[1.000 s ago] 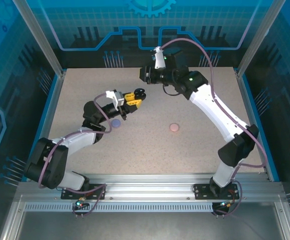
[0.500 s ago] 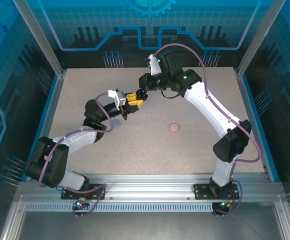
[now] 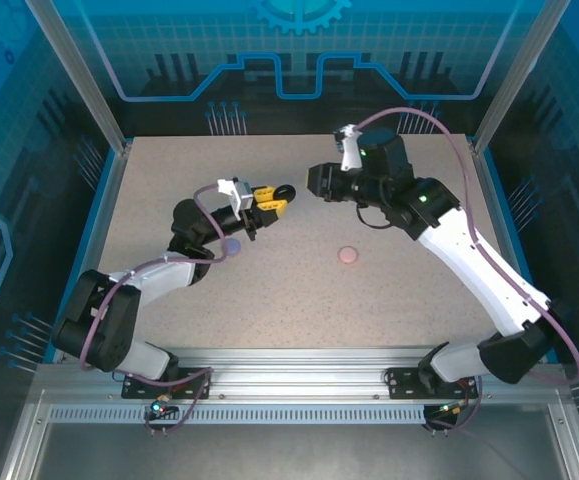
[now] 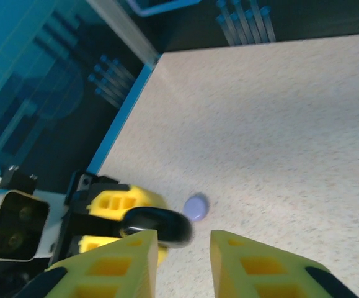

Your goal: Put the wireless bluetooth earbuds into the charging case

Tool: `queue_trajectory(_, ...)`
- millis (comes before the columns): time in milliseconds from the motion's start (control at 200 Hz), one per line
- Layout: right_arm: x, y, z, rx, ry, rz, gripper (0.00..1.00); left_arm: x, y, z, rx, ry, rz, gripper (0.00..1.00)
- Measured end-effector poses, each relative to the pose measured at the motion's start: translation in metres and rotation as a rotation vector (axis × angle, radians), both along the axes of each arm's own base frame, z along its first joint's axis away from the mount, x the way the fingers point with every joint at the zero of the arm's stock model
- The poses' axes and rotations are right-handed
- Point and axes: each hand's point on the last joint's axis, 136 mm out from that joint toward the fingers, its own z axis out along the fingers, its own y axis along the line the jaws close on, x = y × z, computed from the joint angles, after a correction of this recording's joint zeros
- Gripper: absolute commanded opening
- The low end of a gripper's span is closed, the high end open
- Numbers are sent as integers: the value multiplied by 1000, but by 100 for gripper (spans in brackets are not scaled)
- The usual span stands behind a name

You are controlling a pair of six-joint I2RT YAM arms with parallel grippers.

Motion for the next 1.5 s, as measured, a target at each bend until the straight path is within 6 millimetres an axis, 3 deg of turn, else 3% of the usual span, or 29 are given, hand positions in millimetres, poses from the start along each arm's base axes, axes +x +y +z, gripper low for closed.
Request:
queue_trajectory(140, -3, -20, -22, -20, 1, -78, 44, 3, 0, -29, -13, 123, 20, 0)
queue_trajectory(395, -10, -38, -111, -163, 120, -154, 52, 14, -5, -116, -3, 481, 78, 0)
queue_trajectory(530, -14, -47, -138, -215, 152, -183, 53, 16, -8, -153, 5, 637, 105, 0)
queue_trajectory(800, -18, -60, -142, -232, 140, -230, 55, 14, -4, -225, 36, 908, 165, 0)
queue_trajectory(985, -21, -66, -132, -218, 112, -245, 58, 13, -3, -248, 45, 995, 179, 2)
queue_trajectory(1120, -21, -68, -126, -211, 98, -256, 62, 14, -4, -259, 54, 1044, 191, 21)
queue_trajectory(1271, -23, -70, -122, -204, 89, -260, 67, 16, -6, -254, 50, 1039, 182, 47)
queue_trajectory(1331, -24, -71, -120, -203, 83, -258, 70, 16, -9, -249, 50, 1029, 174, 66)
queue_trajectory(1351, -24, -71, -119, -201, 82, -259, 73, 16, -11, -246, 53, 1024, 168, 77)
queue_trajectory(1376, -24, -71, -118, -199, 79, -261, 75, 16, -11, -244, 58, 1012, 173, 97)
queue_trajectory(1501, -27, -75, -112, -201, 63, -258, 92, 18, -9, -230, 70, 989, 192, 99)
